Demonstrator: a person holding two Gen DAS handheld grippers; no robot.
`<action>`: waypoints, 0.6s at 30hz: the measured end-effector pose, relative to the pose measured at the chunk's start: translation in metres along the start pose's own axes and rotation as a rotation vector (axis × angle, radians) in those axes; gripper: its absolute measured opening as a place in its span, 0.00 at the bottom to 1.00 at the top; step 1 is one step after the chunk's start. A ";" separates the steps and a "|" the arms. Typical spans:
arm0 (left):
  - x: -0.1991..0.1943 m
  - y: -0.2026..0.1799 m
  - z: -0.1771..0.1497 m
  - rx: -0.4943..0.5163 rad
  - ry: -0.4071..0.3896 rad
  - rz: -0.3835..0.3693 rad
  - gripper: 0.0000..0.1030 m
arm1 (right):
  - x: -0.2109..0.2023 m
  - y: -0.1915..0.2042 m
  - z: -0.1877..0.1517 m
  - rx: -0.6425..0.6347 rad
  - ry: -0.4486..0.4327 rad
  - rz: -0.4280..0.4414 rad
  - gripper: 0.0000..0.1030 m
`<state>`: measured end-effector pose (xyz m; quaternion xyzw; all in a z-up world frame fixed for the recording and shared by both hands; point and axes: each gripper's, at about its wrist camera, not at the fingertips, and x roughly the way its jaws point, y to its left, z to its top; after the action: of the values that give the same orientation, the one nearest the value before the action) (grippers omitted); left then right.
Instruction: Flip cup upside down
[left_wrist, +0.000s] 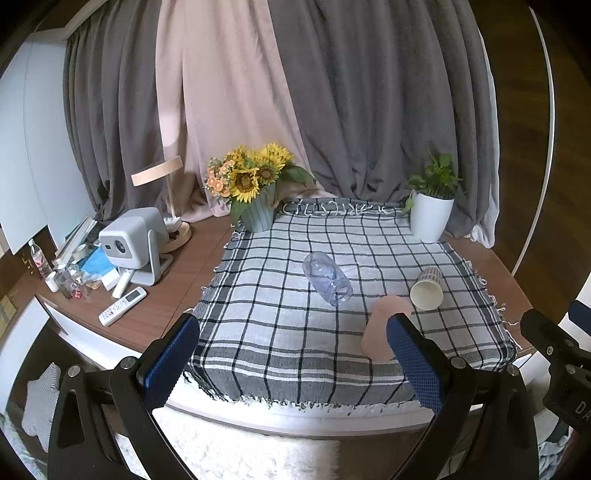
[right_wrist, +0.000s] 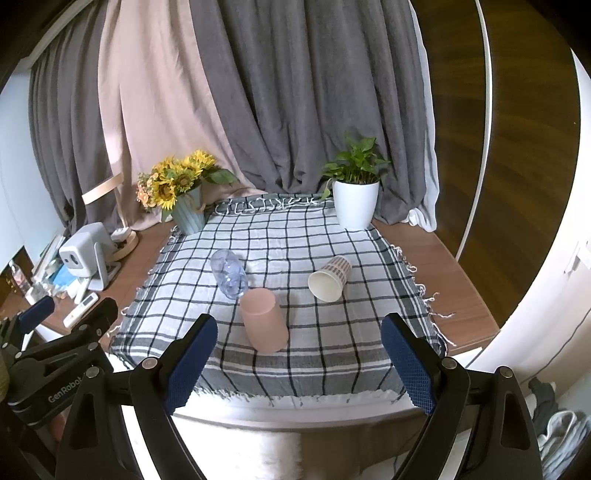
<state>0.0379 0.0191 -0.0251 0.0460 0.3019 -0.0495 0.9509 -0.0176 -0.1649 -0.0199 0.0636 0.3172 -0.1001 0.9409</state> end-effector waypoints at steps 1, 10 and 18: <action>0.000 0.000 0.000 0.001 -0.001 0.000 1.00 | 0.000 0.000 0.000 0.002 -0.003 -0.002 0.88; 0.002 0.001 0.004 0.003 -0.004 -0.005 1.00 | 0.001 0.002 0.002 0.010 -0.014 -0.009 0.88; 0.002 0.001 0.004 0.002 -0.005 -0.003 1.00 | 0.001 0.003 0.002 0.011 -0.014 -0.016 0.88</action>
<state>0.0417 0.0191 -0.0230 0.0465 0.2993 -0.0516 0.9516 -0.0147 -0.1629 -0.0185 0.0658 0.3106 -0.1096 0.9419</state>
